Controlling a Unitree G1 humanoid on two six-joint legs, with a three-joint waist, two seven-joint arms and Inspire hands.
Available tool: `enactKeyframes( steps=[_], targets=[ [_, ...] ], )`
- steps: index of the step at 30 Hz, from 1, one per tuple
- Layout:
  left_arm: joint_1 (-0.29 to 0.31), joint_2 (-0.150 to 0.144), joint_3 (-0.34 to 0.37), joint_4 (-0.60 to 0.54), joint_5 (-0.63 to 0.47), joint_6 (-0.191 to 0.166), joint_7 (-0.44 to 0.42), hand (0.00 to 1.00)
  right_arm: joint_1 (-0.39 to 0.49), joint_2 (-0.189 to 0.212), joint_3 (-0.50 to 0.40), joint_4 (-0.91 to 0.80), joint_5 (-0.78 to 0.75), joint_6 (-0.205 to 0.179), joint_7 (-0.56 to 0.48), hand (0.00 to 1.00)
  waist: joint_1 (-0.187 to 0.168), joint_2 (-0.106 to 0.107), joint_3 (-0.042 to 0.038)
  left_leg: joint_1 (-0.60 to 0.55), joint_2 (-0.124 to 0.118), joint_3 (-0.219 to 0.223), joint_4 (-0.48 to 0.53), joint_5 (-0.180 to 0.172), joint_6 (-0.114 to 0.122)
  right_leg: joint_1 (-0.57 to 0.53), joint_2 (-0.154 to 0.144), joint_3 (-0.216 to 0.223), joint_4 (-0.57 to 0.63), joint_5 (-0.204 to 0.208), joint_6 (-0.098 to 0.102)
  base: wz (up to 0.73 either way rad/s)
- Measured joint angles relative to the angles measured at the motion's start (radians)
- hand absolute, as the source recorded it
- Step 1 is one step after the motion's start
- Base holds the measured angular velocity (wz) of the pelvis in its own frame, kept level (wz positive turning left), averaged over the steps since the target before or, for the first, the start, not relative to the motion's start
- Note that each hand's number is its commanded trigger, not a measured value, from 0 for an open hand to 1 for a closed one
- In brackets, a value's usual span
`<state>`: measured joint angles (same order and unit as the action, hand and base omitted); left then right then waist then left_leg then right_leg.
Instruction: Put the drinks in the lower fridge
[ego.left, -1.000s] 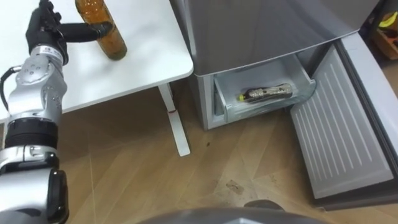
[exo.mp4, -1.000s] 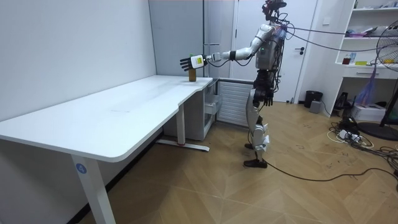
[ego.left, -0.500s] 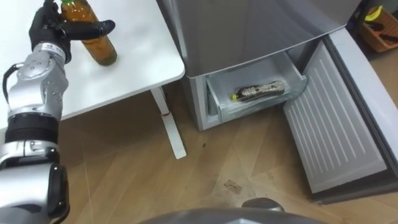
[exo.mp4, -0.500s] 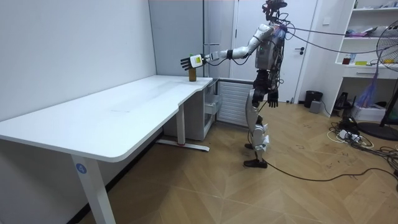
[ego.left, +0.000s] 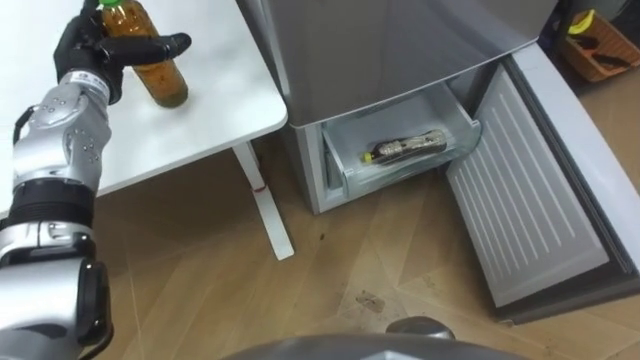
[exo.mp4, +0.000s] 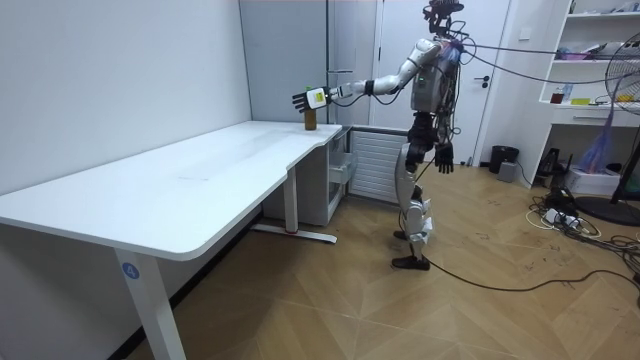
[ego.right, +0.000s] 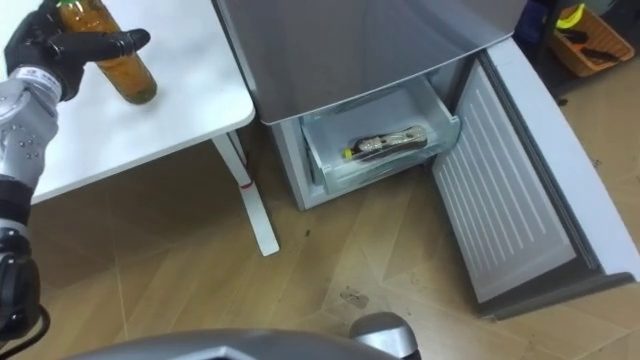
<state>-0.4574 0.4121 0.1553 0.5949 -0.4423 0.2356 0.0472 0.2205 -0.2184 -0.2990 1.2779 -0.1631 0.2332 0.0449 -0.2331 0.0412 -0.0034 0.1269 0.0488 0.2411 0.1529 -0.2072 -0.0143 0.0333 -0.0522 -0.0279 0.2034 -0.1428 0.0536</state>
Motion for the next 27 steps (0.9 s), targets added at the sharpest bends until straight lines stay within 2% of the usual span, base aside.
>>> enactKeyframes(
  steps=[1,15,18,19,27],
  targets=[
    [-0.003,0.000,0.000,0.000,0.000,0.000,0.000,1.00,0.000,0.000,0.000,0.000,0.000,0.000,0.000,0.00,-0.002,-0.001,-0.0004,0.000,0.000,0.000,0.000,-0.001,0.000,0.000,0.000,0.000,0.000,0.000,0.000,0.00],
    [-0.006,0.000,-0.001,0.010,0.001,0.000,-0.018,1.00,0.000,0.000,0.001,-0.008,0.000,-0.003,-0.001,0.00,-0.006,-0.006,-0.0012,0.005,0.000,0.003,0.000,-0.003,0.000,0.001,0.002,0.008,0.000,-0.001,0.001,-0.01],
    [-0.006,0.000,-0.001,0.033,0.002,0.011,-0.023,1.00,0.001,0.000,0.001,-0.008,0.000,-0.001,0.000,0.00,-0.006,-0.010,0.0011,0.003,0.000,0.003,0.000,-0.004,0.000,-0.001,0.003,0.009,0.000,-0.001,0.001,-0.01],
    [-0.006,0.000,-0.001,0.038,0.002,0.025,-0.025,1.00,0.002,0.000,0.001,-0.008,0.000,-0.001,-0.001,0.00,-0.006,-0.011,0.0004,0.003,0.000,0.003,0.000,-0.005,-0.001,-0.002,0.003,0.010,0.000,-0.001,0.001,0.00],
    [-0.006,0.000,-0.001,0.053,0.004,0.047,-0.025,1.00,0.003,0.008,-0.009,-0.033,-0.002,0.001,-0.002,0.00,-0.002,-0.011,-0.0014,-0.004,0.000,0.005,0.000,-0.006,0.000,-0.015,0.003,0.012,0.003,-0.001,0.001,0.00]
  ],
)
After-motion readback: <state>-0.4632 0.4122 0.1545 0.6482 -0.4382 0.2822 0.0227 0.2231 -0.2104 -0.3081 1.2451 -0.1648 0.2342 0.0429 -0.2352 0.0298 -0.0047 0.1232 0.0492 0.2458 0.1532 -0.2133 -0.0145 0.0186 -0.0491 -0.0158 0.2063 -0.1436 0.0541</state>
